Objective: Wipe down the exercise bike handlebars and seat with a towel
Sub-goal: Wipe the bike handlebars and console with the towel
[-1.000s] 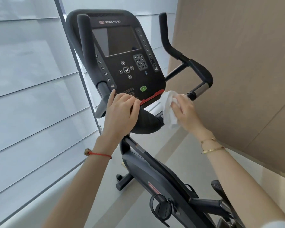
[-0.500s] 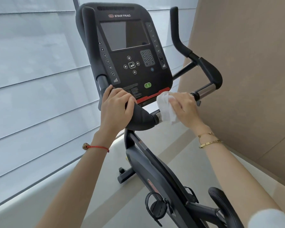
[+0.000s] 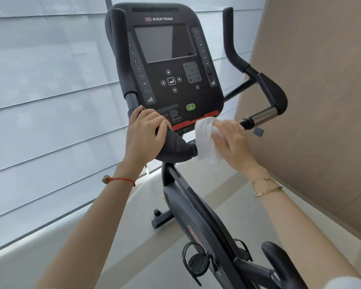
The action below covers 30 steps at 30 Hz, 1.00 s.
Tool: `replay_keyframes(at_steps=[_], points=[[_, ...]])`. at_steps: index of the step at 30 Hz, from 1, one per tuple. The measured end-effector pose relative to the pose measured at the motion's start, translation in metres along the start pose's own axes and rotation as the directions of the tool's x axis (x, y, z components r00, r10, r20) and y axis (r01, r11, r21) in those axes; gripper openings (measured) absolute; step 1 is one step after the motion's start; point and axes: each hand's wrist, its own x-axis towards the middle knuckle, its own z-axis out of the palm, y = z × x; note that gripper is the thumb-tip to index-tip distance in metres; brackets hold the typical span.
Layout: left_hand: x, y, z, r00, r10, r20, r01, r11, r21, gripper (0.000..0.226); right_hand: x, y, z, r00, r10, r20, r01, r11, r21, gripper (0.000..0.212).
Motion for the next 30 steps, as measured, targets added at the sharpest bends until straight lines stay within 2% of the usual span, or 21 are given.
replay_keyframes(at_steps=[2, 5, 8, 12, 16, 18, 21, 24, 26, 28, 30], points=[[0.000, 0.001, -0.001, 1.000, -0.010, -0.004, 0.010, 1.000, -0.001, 0.038, 0.017, 0.007, -0.004, 0.994, 0.100, -0.043, -0.100, 0.995, -0.004, 0.030], [0.001, 0.003, -0.002, 1.000, -0.026, -0.007, 0.026, 1.000, 0.003, 0.038, 0.035, -0.001, -0.001, 0.991, 0.126, -0.031, -0.130, 0.982, -0.134, 0.042], [0.000, 0.003, -0.002, 1.000, -0.024, -0.015, 0.024, 1.000, 0.006, 0.038, 0.025, -0.024, 0.010, 0.999, 0.040, -0.015, -0.042, 0.983, -0.181, 0.039], [-0.001, 0.003, -0.001, 1.000, -0.018, -0.011, 0.018, 1.000, 0.018, 0.037, -0.010, -0.047, 0.025, 0.996, -0.079, -0.030, 0.077, 0.995, -0.062, 0.036], [-0.002, 0.002, -0.001, 1.000, -0.013, -0.006, 0.013, 0.999, 0.029, 0.038, -0.019, -0.023, 0.017, 0.991, -0.124, 0.049, 0.127, 0.990, -0.068, 0.043], [-0.003, 0.002, -0.001, 1.000, -0.005, -0.004, 0.005, 1.000, 0.027, 0.038, -0.013, -0.003, 0.006, 0.997, -0.063, 0.050, 0.067, 0.995, -0.076, 0.044], [-0.002, 0.002, 0.000, 1.000, -0.002, -0.009, 0.002, 0.999, 0.039, 0.037, 0.009, 0.017, -0.005, 0.995, 0.099, -0.025, -0.099, 0.995, -0.030, 0.042], [-0.002, 0.002, 0.000, 1.000, -0.007, -0.008, 0.007, 0.999, 0.038, 0.037, 0.028, 0.007, -0.002, 0.982, 0.181, -0.060, -0.186, 0.978, -0.099, 0.051], [-0.002, 0.002, 0.000, 1.000, -0.007, -0.007, 0.008, 1.000, 0.030, 0.037, 0.021, -0.017, 0.010, 0.993, 0.101, -0.054, -0.108, 0.984, -0.143, 0.044], [-0.002, 0.002, -0.001, 1.000, -0.003, -0.007, 0.003, 1.000, 0.029, 0.037, 0.002, -0.042, 0.022, 0.998, 0.000, -0.071, -0.007, 0.995, -0.102, 0.033], [-0.002, 0.002, -0.001, 1.000, 0.007, -0.004, -0.007, 0.999, 0.033, 0.036, -0.010, -0.052, 0.026, 0.996, -0.063, -0.068, 0.058, 0.996, -0.065, 0.035]])
